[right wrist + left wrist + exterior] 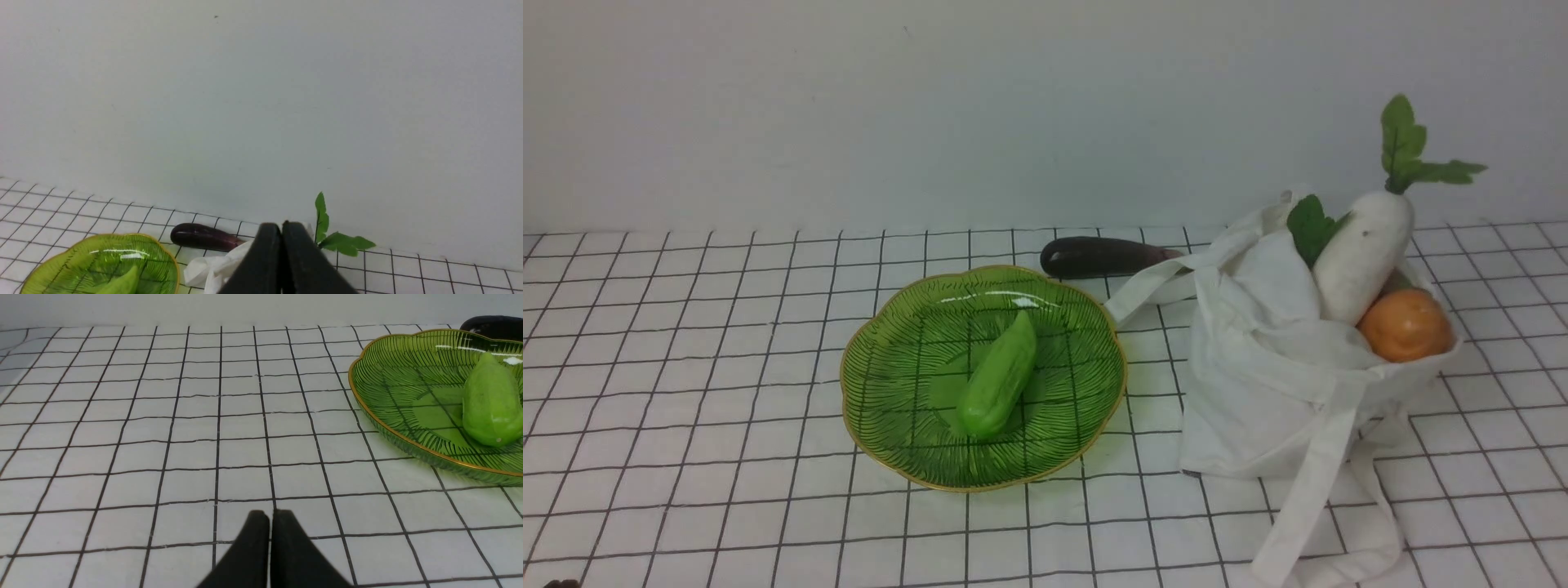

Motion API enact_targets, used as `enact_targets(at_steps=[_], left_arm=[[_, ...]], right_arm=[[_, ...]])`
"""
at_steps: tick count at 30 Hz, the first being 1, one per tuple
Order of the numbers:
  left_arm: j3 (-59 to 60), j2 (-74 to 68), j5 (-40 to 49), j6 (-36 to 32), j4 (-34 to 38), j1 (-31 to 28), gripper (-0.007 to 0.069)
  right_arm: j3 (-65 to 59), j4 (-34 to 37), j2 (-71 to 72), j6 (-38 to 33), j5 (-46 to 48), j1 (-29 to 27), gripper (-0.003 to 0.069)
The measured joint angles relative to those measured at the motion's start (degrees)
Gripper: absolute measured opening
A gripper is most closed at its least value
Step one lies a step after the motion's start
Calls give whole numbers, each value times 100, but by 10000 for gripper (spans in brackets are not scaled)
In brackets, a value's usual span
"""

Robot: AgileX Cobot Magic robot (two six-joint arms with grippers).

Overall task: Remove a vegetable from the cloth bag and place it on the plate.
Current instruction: Use the right arm to grab a white radish from the bag

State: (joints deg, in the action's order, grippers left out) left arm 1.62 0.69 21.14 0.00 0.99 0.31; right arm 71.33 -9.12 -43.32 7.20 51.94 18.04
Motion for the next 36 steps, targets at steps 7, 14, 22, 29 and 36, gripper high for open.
enact_targets(at_steps=[7, 14, 22, 29, 36], left_arm=[[0, 0, 0, 0, 0, 0, -8], [0, 0, 0, 0, 0, 0, -8], [0, 0, 0, 0, 0, 0, -8], [0, 0, 0, 0, 0, 0, -8], [0, 0, 0, 0, 0, 0, -8]], right_arm=[[-906, -980, -435, 1337, 110, 0, -14], [-623, -774, -2048, 1465, -18, 0, -14], [446, 1190, -3624, -126, 1, -990, -14], [701, 2337, -4526, -1289, 25, -1741, 38], [701, 2903, -5125, -1565, -479, -1751, 296]])
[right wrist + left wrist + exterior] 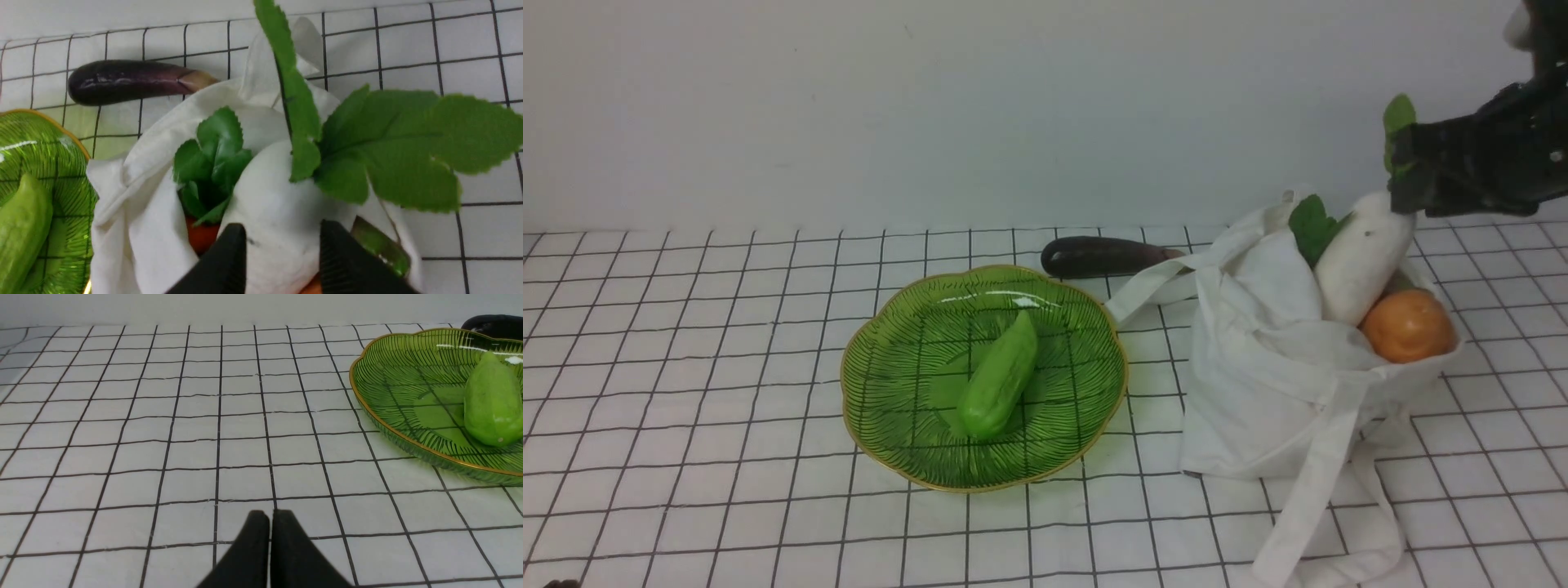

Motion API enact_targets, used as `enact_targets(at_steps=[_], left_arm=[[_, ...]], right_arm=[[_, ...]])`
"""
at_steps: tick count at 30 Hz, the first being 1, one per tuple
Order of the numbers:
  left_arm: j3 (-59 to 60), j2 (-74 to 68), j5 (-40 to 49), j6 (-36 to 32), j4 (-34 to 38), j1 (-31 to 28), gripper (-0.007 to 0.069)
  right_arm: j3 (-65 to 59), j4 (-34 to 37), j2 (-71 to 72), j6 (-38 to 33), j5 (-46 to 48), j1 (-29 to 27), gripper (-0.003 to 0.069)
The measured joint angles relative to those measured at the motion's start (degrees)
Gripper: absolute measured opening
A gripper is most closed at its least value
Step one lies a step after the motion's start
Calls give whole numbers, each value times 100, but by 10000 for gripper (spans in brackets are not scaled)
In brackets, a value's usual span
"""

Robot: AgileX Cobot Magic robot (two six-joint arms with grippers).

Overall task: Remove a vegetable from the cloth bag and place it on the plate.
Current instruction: Use the right arm to grab a white radish from the bag, then use the right arm to put the white radish into the empty plate on the left

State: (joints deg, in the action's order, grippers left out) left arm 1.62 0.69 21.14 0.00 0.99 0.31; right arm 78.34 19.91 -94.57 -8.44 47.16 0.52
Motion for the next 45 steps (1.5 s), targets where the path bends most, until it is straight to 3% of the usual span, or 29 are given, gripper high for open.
enact_targets(at_steps=[1, 3, 6, 9, 12, 15, 25, 30, 33, 36, 37, 42, 45], left_arm=[[0, 0, 0, 0, 0, 0, -8], [0, 0, 0, 0, 0, 0, -8], [0, 0, 0, 0, 0, 0, -8], [0, 0, 0, 0, 0, 0, -8], [0, 0, 0, 0, 0, 0, -8], [0, 0, 0, 0, 0, 0, -8], [0, 0, 0, 0, 0, 0, -8], [0, 0, 0, 0, 0, 0, -8], [0, 0, 0, 0, 0, 0, -8], [0, 0, 0, 0, 0, 0, -8], [0, 0, 0, 0, 0, 0, -8], [0, 0, 0, 0, 0, 0, -8], [0, 0, 0, 0, 0, 0, -8]], right_arm=[[0, 6, -89, -14, -135, 0, 361], [0, 6, -148, -14, -246, 0, 404], [0, 43, -409, -26, -555, 0, 566], [8, 198, -629, -39, -639, 0, 629], [8, 327, -788, -151, -626, 0, 612], [13, 328, -751, -287, -536, 0, 484], [118, 266, 875, -392, -244, -6, 491], [118, 774, 1538, -502, -210, 140, 491], [136, 1439, 1729, -1042, -204, 640, 491], [152, 2190, 1411, -1810, -124, 1843, 491], [153, 2211, 1375, -1831, -124, 1843, 491], [153, 2332, 254, -2017, -363, 2941, 491], [153, 2266, -379, -2029, -667, 3103, 491]])
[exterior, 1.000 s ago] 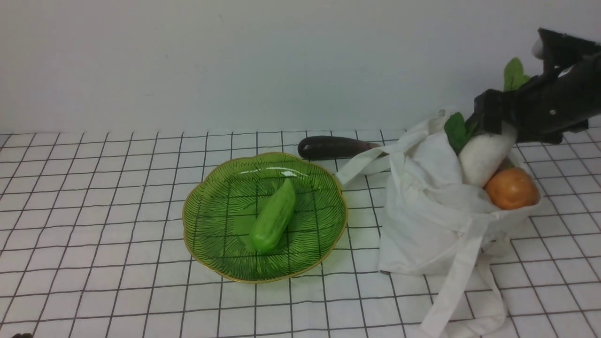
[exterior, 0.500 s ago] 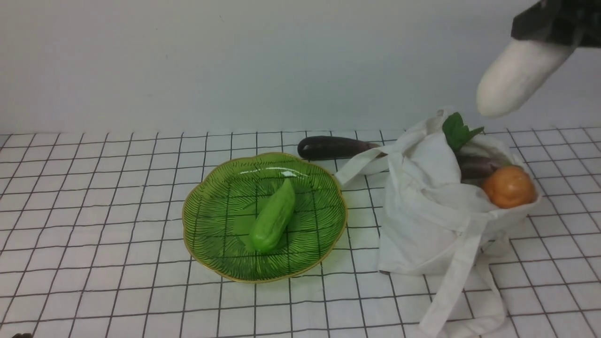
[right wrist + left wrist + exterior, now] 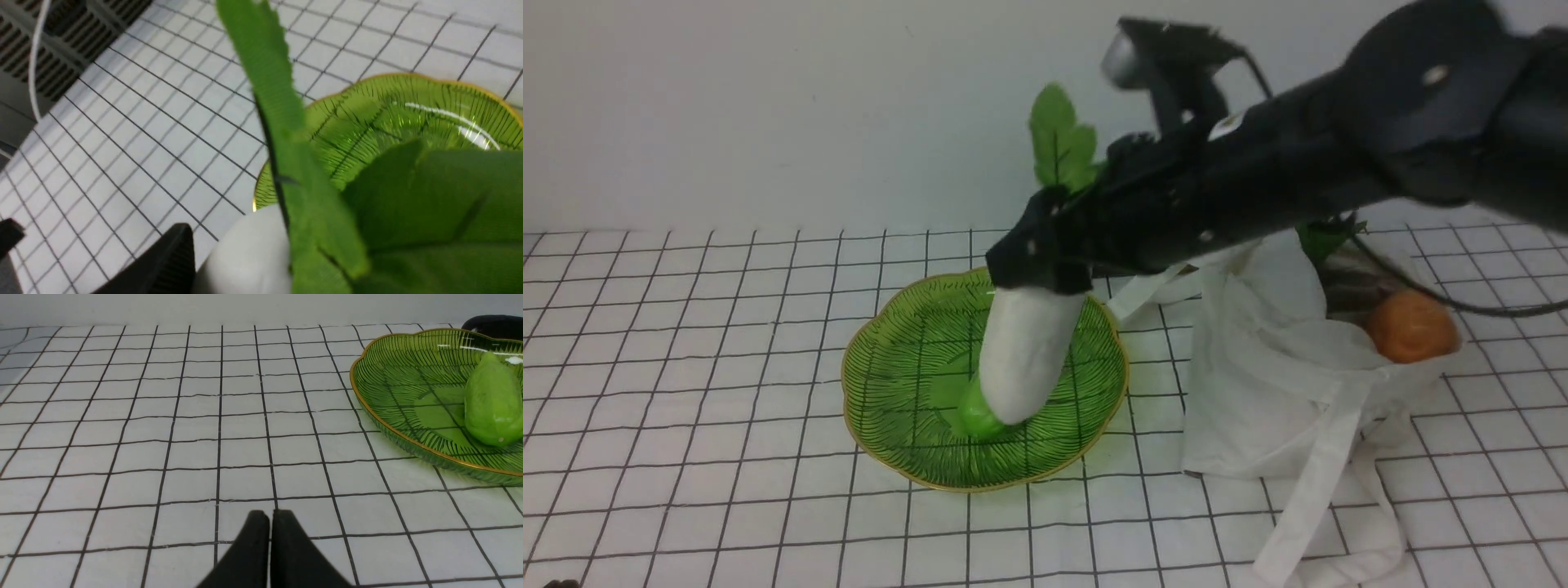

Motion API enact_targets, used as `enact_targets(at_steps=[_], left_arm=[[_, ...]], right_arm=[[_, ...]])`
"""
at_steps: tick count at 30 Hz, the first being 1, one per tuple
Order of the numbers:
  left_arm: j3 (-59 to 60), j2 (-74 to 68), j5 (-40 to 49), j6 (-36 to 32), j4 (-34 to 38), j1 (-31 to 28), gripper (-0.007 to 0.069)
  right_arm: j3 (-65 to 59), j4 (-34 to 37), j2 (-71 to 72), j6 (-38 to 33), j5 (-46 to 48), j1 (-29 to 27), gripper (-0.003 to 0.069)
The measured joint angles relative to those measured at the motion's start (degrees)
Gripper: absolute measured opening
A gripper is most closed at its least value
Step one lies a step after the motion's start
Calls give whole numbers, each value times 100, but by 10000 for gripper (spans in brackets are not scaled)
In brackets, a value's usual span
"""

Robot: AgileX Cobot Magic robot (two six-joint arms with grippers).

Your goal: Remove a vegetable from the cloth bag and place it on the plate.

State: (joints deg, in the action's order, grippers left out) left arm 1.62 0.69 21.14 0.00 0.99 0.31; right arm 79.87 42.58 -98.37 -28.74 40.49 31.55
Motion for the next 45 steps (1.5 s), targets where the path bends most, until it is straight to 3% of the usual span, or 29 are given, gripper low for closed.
enact_targets(at_steps=[13, 22, 28, 31, 34, 35, 39, 41, 45], left_arm=[[0, 0, 0, 0, 0, 0, -8], [0, 0, 0, 0, 0, 0, -8], [0, 0, 0, 0, 0, 0, -8], [0, 0, 0, 0, 0, 0, -8], [0, 0, 0, 0, 0, 0, -8], [0, 0, 0, 0, 0, 0, -8], [0, 0, 0, 0, 0, 0, -8], [0, 0, 0, 0, 0, 0, -8], [0, 0, 0, 0, 0, 0, -8]], right_arm=[[0, -120, -1427, 125, -1318, -15, 496], [0, -242, -1550, 364, -1278, -31, 671], [194, -1140, -1117, 525, -584, -55, 662], [566, -1899, -484, 1043, 46, -153, 592], [951, -2761, 382, 1648, 635, -252, 468], [1059, -3159, 784, 1943, 825, -284, 387], [1154, -4173, 1961, 2646, 1247, -311, 199], [1075, -4871, 2915, 3158, 1489, -315, 56], [566, -5293, 4199, 3623, 1520, -315, -1]])
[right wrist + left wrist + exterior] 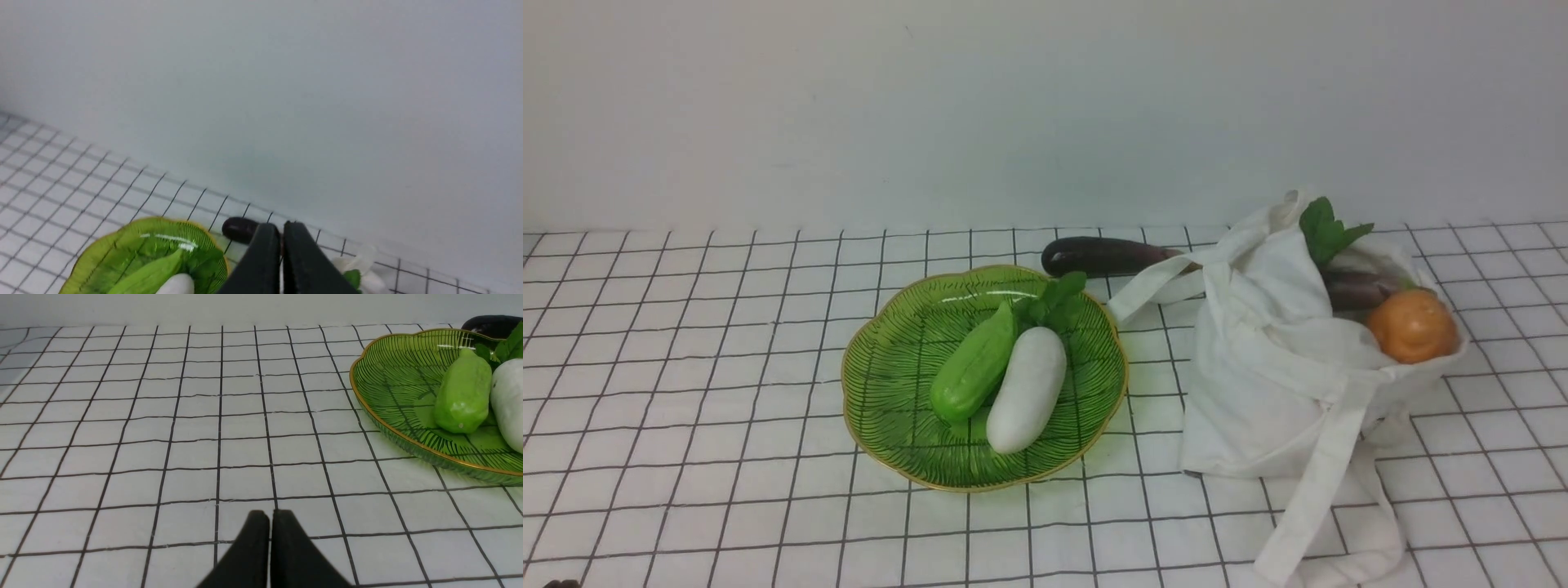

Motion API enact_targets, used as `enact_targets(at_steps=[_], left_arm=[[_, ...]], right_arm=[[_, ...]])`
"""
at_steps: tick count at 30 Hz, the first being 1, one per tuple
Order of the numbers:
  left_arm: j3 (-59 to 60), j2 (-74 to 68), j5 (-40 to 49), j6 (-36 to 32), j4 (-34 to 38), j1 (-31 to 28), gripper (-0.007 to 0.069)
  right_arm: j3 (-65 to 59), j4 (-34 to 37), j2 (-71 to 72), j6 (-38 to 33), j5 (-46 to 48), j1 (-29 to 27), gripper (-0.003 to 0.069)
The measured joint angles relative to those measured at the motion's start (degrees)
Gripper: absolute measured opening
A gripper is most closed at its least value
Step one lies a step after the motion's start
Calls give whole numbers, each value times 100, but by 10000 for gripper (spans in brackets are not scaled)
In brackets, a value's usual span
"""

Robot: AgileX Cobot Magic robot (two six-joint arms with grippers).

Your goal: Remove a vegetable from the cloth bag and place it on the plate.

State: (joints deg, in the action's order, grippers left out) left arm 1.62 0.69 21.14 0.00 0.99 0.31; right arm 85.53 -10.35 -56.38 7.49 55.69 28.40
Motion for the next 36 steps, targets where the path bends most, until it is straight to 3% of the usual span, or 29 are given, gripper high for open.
enact_targets(at_steps=[4, 9, 16, 36], left_arm=[[0, 0, 0, 0, 0, 0, -8], [0, 0, 0, 0, 0, 0, -8], [0, 0, 0, 0, 0, 0, -8], [0, 6, -5, 0, 6, -4, -8]], right_arm=[[-1678, -159, 1895, 507, -641, -2, -13], [-4145, -140, 4059, 829, -2412, -2, -13], [-5967, -151, 5491, 1287, -3124, -2, -13], [-6291, -407, 5732, 1269, -3581, -2, -13]])
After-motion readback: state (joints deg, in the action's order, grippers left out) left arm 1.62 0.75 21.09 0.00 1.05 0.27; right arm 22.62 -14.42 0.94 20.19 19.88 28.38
